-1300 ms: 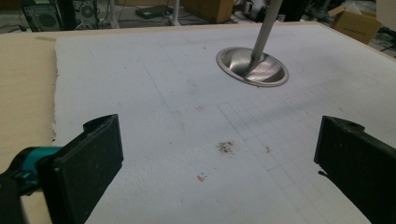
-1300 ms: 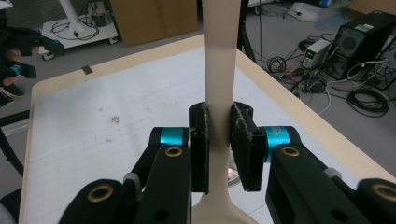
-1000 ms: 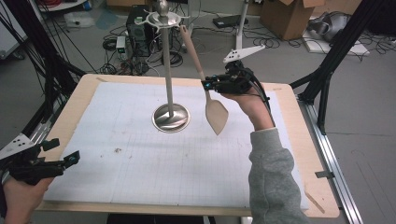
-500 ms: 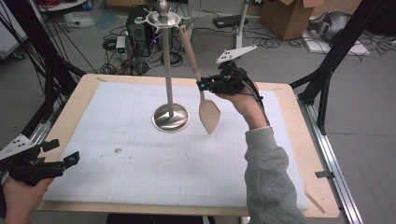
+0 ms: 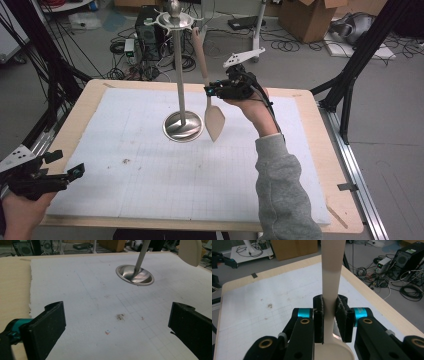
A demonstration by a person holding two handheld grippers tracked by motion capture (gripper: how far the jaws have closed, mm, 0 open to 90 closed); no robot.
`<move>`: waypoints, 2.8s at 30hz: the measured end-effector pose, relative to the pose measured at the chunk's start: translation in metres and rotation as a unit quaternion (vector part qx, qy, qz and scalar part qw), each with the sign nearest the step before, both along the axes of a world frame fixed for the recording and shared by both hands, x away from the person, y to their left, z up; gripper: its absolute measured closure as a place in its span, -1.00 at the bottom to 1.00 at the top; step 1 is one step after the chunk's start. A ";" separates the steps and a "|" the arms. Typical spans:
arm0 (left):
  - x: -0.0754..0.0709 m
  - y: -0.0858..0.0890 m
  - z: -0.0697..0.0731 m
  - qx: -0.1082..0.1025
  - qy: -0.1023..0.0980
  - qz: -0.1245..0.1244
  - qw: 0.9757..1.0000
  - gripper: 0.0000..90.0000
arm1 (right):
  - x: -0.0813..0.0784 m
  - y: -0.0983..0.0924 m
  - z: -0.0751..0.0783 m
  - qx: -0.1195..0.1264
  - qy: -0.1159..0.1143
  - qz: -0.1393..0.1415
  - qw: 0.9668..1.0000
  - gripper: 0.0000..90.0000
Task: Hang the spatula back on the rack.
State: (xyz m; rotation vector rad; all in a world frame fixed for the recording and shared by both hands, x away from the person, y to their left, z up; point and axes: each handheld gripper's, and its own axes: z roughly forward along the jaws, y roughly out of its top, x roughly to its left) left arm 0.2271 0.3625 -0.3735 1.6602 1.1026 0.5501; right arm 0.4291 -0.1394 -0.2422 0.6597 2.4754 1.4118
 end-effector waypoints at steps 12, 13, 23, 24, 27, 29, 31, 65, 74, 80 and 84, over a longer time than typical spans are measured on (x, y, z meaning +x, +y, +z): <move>-0.004 0.001 0.000 0.003 0.001 0.003 1.000 -0.96 | 0.006 0.011 -0.004 0.002 -0.006 -0.004 1.000 0.74; -0.004 0.001 -0.001 0.003 0.002 0.003 1.000 -0.96 | 0.007 0.012 -0.005 0.006 -0.006 -0.002 1.000 0.74; -0.006 0.004 -0.001 0.001 0.001 0.008 1.000 -0.96 | 0.009 0.018 -0.007 0.011 -0.006 0.002 1.000 0.73; -0.006 0.003 -0.001 0.002 0.002 0.008 1.000 -0.96 | 0.010 0.018 -0.007 0.010 -0.008 0.001 1.000 0.72; -0.005 0.002 -0.003 0.004 0.006 0.006 1.000 -0.96 | 0.010 0.019 -0.008 0.010 -0.010 0.003 1.000 0.71; -0.004 0.001 -0.004 0.006 0.006 0.004 1.000 -0.96 | 0.009 0.020 -0.008 0.015 -0.013 0.003 1.000 0.65; -0.004 0.000 -0.004 0.006 0.008 0.005 1.000 -0.96 | 0.008 0.021 -0.007 0.022 -0.020 0.001 1.000 0.55; 0.035 -0.032 0.001 -0.003 0.001 -0.050 0.999 -0.96 | -0.035 -0.032 -0.021 0.015 -0.035 -0.045 0.998 -0.45; 0.050 -0.045 0.006 -0.010 -0.004 -0.068 0.998 -0.96 | -0.059 -0.047 -0.028 0.027 -0.048 -0.054 0.997 -0.45; 0.057 -0.051 0.009 -0.017 -0.009 -0.078 0.997 -0.96 | -0.069 -0.055 -0.038 0.036 -0.049 -0.067 0.996 -0.45; 0.060 -0.052 0.011 -0.019 -0.012 -0.082 0.996 -0.96 | -0.077 -0.062 -0.043 0.043 -0.055 -0.078 0.995 -0.45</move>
